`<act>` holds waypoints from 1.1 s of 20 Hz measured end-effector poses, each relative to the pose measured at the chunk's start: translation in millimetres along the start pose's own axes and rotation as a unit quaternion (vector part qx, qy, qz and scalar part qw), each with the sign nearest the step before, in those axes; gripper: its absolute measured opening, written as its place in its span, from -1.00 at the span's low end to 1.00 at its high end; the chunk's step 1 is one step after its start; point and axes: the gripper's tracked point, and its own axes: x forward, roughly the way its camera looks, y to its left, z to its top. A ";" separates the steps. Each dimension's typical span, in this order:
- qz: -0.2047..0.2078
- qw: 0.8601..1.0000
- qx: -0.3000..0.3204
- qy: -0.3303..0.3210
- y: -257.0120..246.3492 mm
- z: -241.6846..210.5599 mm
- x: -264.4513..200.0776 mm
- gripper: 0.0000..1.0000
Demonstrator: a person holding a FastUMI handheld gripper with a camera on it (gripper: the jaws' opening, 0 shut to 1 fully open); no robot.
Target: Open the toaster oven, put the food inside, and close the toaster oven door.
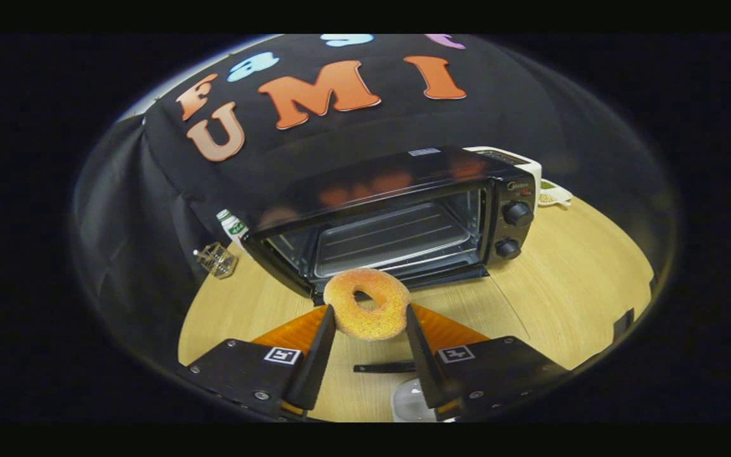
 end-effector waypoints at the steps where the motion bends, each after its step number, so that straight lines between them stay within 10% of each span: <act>1: 0.008 0.999 0.031 0.000 2.7 5.0 7.4 0.27; 14: 0.040 0.975 0.218 0.003 11.9 43.6 88.5 0.27; 22: 0.012 0.982 0.190 -0.011 -2.0 41.9 75.5 0.94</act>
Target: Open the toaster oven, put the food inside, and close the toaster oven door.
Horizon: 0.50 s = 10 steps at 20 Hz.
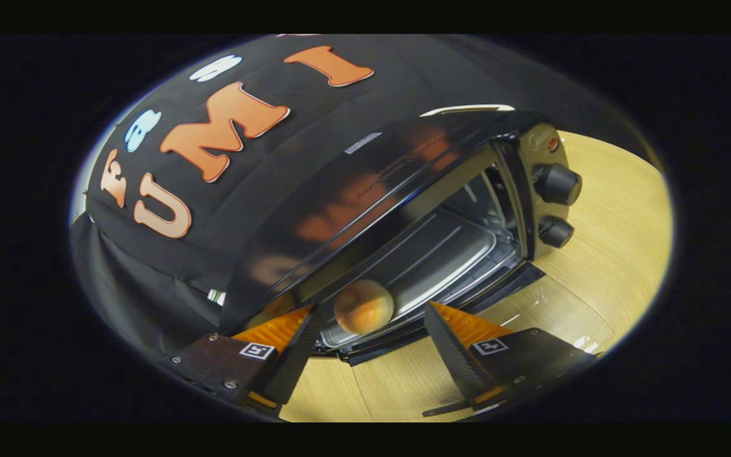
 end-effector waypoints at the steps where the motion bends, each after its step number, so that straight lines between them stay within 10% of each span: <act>1: -0.002 1.000 -0.009 -0.003 -2.1 0.0 -5.8 0.95; 10: -0.049 0.988 -0.145 -0.017 -36.7 -30.6 -78.8 0.97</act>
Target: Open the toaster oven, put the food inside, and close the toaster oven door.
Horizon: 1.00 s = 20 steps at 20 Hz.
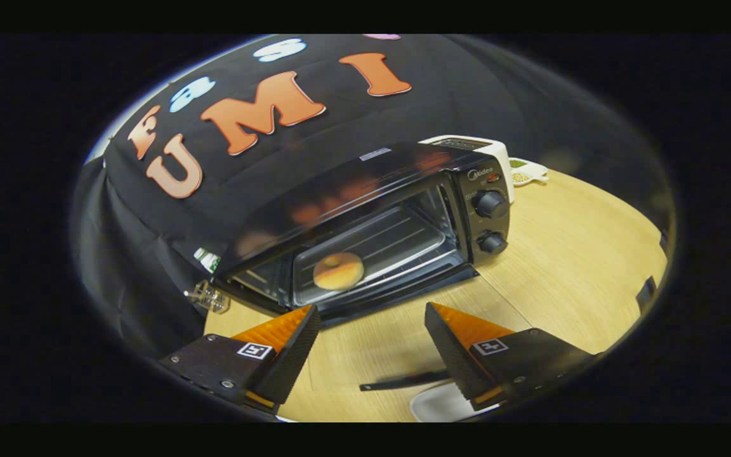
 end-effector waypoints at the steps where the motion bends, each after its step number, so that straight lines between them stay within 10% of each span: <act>1: -0.003 1.000 -0.016 -0.002 -1.1 -5.3 -8.7 0.97; 20: -0.078 0.976 -0.182 0.090 -49.2 -119.8 -18.6 0.98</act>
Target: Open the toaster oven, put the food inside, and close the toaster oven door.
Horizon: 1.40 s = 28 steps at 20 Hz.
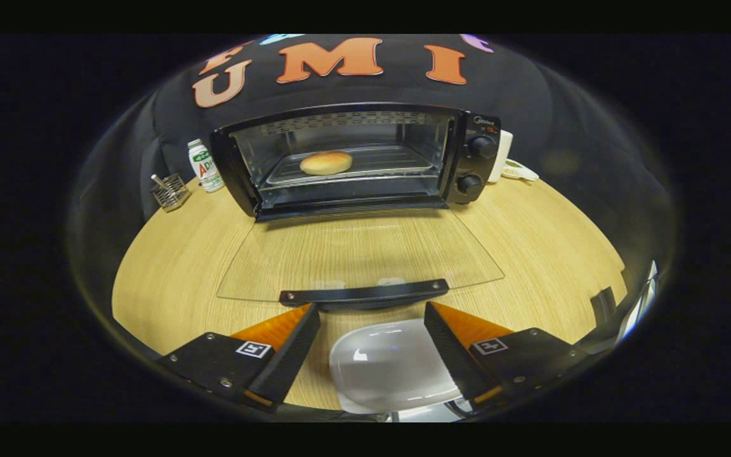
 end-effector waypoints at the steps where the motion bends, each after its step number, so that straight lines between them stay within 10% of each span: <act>1: -0.004 1.000 -0.004 -0.001 0.6 1.4 3.1 0.99; 28: 0.024 0.990 0.019 -0.136 13.4 185.6 -34.1 1.00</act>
